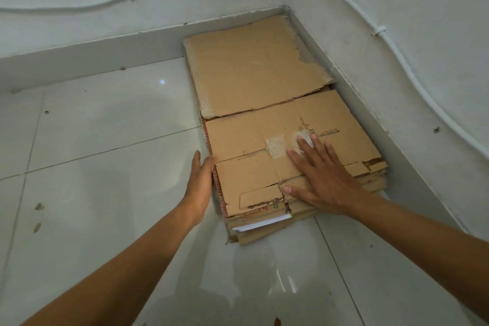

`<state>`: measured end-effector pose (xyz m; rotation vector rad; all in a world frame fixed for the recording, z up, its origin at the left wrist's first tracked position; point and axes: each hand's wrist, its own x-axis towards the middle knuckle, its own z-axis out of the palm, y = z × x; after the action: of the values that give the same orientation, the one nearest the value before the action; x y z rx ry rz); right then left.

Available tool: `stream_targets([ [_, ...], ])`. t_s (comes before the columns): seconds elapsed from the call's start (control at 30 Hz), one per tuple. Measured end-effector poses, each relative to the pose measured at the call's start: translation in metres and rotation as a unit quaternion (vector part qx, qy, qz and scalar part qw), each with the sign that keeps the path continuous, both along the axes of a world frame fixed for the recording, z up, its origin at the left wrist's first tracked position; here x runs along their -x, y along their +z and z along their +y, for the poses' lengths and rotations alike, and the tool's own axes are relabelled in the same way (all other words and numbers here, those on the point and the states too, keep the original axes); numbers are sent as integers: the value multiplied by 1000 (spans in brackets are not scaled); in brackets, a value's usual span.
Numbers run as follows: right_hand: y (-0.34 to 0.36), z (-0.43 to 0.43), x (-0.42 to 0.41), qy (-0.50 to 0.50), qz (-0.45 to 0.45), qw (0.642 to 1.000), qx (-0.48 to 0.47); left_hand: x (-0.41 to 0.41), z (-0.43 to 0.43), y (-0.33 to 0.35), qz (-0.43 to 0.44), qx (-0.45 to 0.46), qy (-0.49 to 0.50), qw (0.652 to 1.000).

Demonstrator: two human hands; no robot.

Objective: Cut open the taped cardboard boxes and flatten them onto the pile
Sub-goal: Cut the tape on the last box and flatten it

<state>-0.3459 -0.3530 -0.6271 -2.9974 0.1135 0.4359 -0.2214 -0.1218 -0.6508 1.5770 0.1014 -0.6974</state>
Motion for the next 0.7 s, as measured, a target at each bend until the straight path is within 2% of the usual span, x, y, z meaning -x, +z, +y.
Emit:
stream_targets([
  [0.1, 4, -4, 4, 23, 4, 1000, -4, 20, -1, 14, -128, -58, -141, 980],
  [0.17, 7, -8, 13, 66, -13, 998, 17, 37, 3, 18, -191, -147, -193, 951],
  [0.2, 6, -12, 20, 81, -21, 996, 33, 46, 8, 13, -239, -200, -229, 922],
  [0.3, 4, -29, 41, 89, -13, 993, 82, 75, 26, -5, -400, -326, -321, 794],
  [0.33, 3, -34, 46, 82, -12, 992, 95, 78, 30, -13, -425, -352, -331, 765],
  [0.37, 3, -37, 48, 75, -14, 991, 106, 80, 31, -17, -434, -368, -332, 752],
  [0.47, 2, -41, 41, 70, -23, 989, 128, 78, 25, -19, -442, -379, -334, 742],
  [0.57, 3, -38, 31, 50, 3, 990, 134, 75, 23, -16, -436, -355, -327, 760],
  [0.7, 0, -38, 26, 62, -10, 991, 121, 66, 26, -11, -439, -363, -310, 761],
])
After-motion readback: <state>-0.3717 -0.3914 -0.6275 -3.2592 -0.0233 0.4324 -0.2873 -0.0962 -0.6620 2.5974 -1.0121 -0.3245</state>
